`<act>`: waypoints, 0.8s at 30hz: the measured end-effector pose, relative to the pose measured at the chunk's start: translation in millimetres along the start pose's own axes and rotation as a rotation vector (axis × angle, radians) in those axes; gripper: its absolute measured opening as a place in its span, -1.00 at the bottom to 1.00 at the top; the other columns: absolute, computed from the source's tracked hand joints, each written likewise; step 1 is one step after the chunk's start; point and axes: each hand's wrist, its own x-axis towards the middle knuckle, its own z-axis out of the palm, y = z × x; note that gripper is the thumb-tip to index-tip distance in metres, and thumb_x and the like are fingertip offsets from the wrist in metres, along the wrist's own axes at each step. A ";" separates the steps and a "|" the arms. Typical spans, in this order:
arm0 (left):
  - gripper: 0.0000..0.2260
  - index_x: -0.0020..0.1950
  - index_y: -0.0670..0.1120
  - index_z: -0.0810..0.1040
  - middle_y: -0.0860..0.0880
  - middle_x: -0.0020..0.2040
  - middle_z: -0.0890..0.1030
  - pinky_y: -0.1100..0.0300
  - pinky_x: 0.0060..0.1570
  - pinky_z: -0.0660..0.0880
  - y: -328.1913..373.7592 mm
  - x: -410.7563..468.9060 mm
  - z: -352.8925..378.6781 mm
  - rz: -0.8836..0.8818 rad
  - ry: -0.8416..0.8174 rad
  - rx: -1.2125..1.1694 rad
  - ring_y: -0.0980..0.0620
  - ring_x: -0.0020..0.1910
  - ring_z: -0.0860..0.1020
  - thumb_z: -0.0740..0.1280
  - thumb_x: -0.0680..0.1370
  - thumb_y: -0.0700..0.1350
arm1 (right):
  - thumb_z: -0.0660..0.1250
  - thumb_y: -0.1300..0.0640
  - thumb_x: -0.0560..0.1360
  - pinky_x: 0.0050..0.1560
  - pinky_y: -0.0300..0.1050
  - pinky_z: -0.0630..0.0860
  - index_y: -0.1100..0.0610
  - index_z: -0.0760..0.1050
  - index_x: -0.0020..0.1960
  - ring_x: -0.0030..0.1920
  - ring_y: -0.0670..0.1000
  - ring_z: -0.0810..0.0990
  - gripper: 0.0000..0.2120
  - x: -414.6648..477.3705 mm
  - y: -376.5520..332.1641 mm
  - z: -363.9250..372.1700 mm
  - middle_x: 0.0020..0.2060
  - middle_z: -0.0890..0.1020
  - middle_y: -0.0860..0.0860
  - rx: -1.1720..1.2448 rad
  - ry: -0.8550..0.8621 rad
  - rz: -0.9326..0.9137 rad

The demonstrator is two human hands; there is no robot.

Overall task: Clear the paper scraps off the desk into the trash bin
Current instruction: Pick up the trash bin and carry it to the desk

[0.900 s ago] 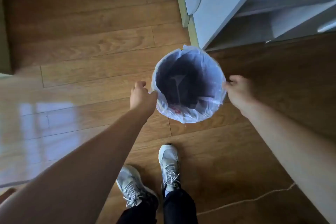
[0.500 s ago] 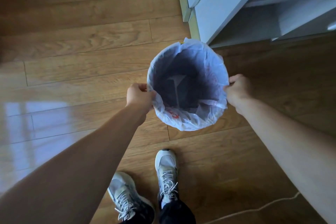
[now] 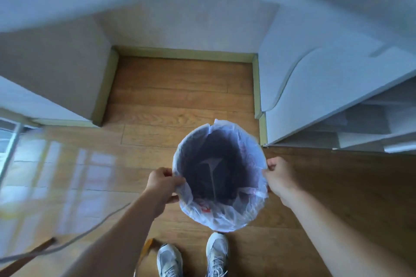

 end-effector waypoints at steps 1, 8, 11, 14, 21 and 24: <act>-0.84 -0.12 -0.22 0.54 -0.15 -0.29 0.62 0.12 -0.49 0.57 9.7 -16.9 -17.4 -0.009 0.010 -0.029 -0.08 -0.34 0.60 0.42 0.37 -0.39 | 0.30 0.23 0.52 -0.35 -0.17 0.41 0.04 0.47 -0.07 -0.22 0.00 0.56 -0.90 -13.7 -19.4 -3.7 -0.15 0.59 0.04 -0.015 -0.019 -0.017; -0.82 -0.24 -0.18 0.44 -0.21 -0.30 0.53 0.06 -0.44 0.60 75.4 -133.1 -138.9 0.042 0.124 -0.242 -0.14 -0.35 0.55 0.34 0.38 -0.43 | 0.33 0.18 0.51 -0.16 -0.05 0.51 0.14 0.48 0.22 -0.11 0.05 0.57 -0.71 -108.2 -168.4 -22.1 -0.04 0.55 0.04 -0.103 -0.113 -0.207; -0.85 -0.22 -0.21 0.45 -0.21 -0.29 0.51 0.07 -0.49 0.60 92.7 -176.8 -191.5 0.069 0.180 -0.315 -0.16 -0.37 0.55 0.32 0.37 -0.44 | 0.36 0.20 0.48 -0.12 -0.05 0.51 0.14 0.50 0.19 -0.06 0.09 0.58 -0.72 -149.4 -228.7 -20.7 0.03 0.59 0.09 -0.140 -0.163 -0.293; -0.86 -0.19 -0.25 0.47 -0.22 -0.30 0.52 0.06 -0.47 0.60 101.2 -215.2 -241.3 0.102 0.241 -0.398 -0.17 -0.37 0.56 0.31 0.33 -0.45 | 0.36 0.25 0.46 -0.08 -0.04 0.54 0.15 0.52 0.13 -0.05 0.11 0.59 -0.75 -186.7 -285.5 -10.0 0.01 0.61 0.11 -0.145 -0.229 -0.386; -0.90 -0.21 -0.34 0.54 -0.26 -0.30 0.55 0.09 -0.46 0.55 91.7 -273.2 -339.8 0.092 0.418 -0.579 -0.24 -0.38 0.58 0.30 0.31 -0.43 | 0.23 0.37 0.49 -0.43 -0.22 0.39 0.26 0.38 0.12 -0.29 -0.02 0.42 -0.78 -262.7 -404.3 50.6 -0.15 0.49 0.12 -0.268 -0.462 -0.564; -0.95 -0.20 -0.34 0.53 -0.23 -0.31 0.55 0.15 -0.49 0.51 84.8 -278.5 -372.4 0.087 0.458 -0.613 -0.20 -0.39 0.56 0.31 0.37 -0.42 | 0.26 0.33 0.47 -0.09 -0.04 0.53 0.21 0.41 0.04 -0.09 0.09 0.51 -0.84 -283.9 -437.1 82.6 -0.05 0.53 0.17 -0.335 -0.493 -0.628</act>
